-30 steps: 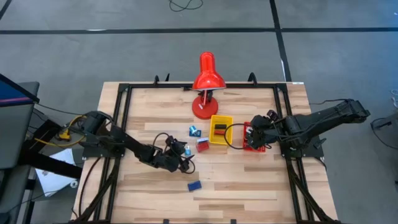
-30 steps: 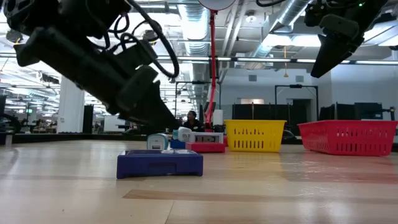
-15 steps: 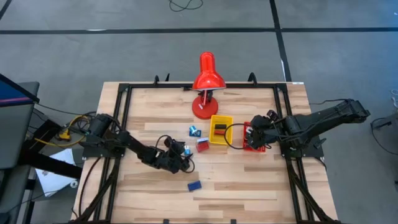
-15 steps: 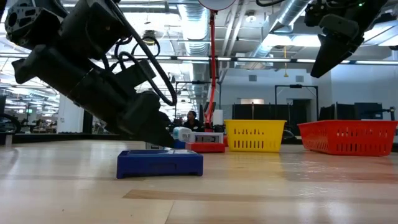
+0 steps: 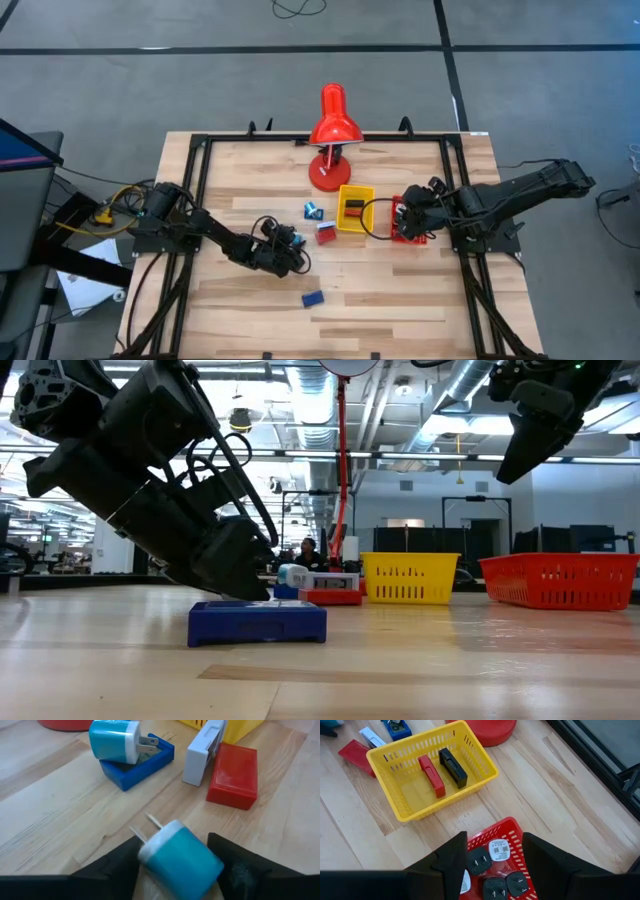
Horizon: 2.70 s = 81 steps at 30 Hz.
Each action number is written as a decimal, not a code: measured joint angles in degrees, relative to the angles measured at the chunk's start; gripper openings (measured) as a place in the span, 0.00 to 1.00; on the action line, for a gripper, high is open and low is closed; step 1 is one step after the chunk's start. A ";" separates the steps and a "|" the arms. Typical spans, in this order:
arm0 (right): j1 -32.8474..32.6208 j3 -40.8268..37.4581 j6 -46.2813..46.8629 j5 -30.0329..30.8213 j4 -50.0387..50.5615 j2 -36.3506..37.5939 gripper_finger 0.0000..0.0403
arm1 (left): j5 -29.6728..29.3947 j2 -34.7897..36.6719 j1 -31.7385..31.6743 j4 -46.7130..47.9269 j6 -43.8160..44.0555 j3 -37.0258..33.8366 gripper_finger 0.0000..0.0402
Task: Pick & Place Office items
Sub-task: Put the bottom blue charger adapter into the red bin
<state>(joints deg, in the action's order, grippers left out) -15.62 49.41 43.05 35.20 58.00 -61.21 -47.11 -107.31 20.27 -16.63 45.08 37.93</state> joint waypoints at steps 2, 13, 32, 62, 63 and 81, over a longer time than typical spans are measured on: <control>0.00 0.00 0.00 0.00 0.00 0.00 0.45 | 0.01 0.00 0.00 0.03 -0.02 0.00 0.50; -0.02 0.00 -0.02 -0.02 -0.41 0.00 0.45 | 0.82 0.01 0.11 -0.19 -0.21 -0.04 0.52; -2.75 -5.92 -40.04 -0.28 -40.50 -3.79 0.45 | 17.64 10.42 -0.14 -3.95 -12.02 -0.09 0.45; -12.13 -8.92 -79.36 -10.94 -107.66 -35.32 0.53 | 45.09 17.18 -1.99 -23.44 -22.43 -0.09 0.45; -12.11 -8.59 -79.21 -11.85 -107.27 -35.15 0.56 | 45.09 17.18 -1.99 -23.44 -22.43 -0.09 0.45; -9.20 -3.87 -81.84 -21.84 -107.55 -38.20 0.74 | 48.06 17.18 -1.99 -28.10 -22.84 -0.09 0.46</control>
<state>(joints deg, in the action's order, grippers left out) -24.82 45.54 -38.79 13.37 -49.55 -99.41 0.95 -90.13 18.28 -44.73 22.24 37.85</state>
